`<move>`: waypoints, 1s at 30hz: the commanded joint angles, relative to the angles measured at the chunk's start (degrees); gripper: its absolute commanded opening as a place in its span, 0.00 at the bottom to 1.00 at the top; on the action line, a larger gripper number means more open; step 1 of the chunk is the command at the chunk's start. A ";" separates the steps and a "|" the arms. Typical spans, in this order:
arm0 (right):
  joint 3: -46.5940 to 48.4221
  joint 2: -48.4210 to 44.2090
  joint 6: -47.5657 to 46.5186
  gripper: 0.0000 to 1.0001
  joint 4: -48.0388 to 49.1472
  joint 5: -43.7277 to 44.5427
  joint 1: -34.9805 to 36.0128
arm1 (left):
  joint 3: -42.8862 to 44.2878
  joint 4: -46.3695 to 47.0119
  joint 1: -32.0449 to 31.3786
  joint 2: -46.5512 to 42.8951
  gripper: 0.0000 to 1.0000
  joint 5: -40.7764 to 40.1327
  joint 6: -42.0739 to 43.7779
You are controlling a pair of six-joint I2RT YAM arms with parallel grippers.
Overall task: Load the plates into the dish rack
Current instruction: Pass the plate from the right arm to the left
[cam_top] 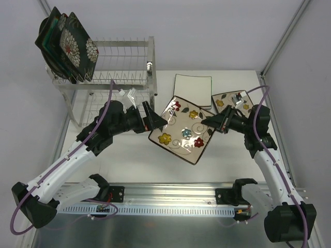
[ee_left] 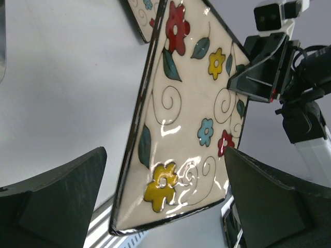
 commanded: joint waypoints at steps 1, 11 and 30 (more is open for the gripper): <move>6.13 -0.23 2.17 0.00 11.32 -9.31 1.73 | -0.60 1.51 1.24 -1.59 0.99 4.24 2.02; 10.44 1.80 -4.16 0.01 7.89 -12.12 4.89 | 3.09 1.15 2.03 1.57 0.97 9.60 4.92; 11.05 1.89 -5.74 0.01 8.42 -13.26 5.86 | 6.61 2.29 2.21 5.97 0.73 20.50 5.27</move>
